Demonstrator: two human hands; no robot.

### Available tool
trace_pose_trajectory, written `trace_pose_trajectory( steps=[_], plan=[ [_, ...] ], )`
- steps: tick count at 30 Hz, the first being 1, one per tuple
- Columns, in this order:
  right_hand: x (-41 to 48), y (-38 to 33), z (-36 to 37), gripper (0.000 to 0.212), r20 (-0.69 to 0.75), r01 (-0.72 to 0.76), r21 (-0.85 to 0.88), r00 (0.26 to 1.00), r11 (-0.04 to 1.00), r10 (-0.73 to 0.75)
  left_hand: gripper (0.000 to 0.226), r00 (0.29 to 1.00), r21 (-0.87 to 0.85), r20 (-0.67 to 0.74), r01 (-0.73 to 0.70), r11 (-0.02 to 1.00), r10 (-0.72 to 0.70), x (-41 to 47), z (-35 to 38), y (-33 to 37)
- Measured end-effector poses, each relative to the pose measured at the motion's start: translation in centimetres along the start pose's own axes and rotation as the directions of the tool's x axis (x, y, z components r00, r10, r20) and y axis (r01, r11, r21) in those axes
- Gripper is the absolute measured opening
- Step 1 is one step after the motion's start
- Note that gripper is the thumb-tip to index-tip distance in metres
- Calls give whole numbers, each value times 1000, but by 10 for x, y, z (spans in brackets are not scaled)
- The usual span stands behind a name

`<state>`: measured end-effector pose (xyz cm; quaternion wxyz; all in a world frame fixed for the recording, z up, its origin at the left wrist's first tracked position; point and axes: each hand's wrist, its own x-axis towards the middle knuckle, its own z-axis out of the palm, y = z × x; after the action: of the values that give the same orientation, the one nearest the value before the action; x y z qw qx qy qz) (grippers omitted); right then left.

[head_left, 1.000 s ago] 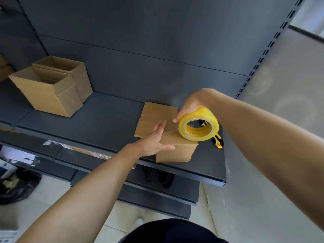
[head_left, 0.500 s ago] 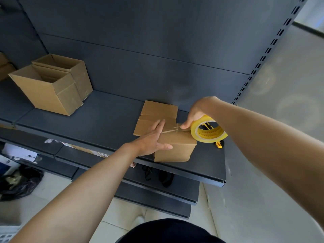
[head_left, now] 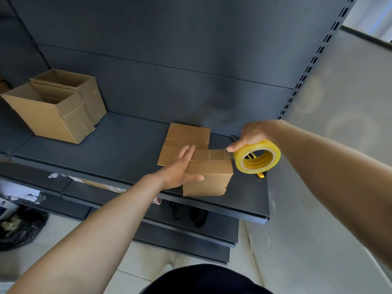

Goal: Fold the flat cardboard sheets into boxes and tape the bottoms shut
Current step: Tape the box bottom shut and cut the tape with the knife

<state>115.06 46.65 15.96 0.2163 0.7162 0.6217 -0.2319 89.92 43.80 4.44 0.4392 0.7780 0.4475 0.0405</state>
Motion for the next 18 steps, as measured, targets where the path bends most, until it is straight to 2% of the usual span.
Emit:
trace_pose_trajectory(
  steps=[11,15,18],
  plan=[
    [20,9,36,76,7,-16,91,1000,996,15,106,1000,-7,0,12,1000,-12,-1,1,-1],
    [22,13,45,82,13,4,105,1000,995,-6,109,1000,-17,-3,7,1000,-7,-1,1,-2],
    [23,13,47,93,31,14,95,999,995,-17,105,999,-89,-14,41,995,-43,-1,2,5]
  ],
)
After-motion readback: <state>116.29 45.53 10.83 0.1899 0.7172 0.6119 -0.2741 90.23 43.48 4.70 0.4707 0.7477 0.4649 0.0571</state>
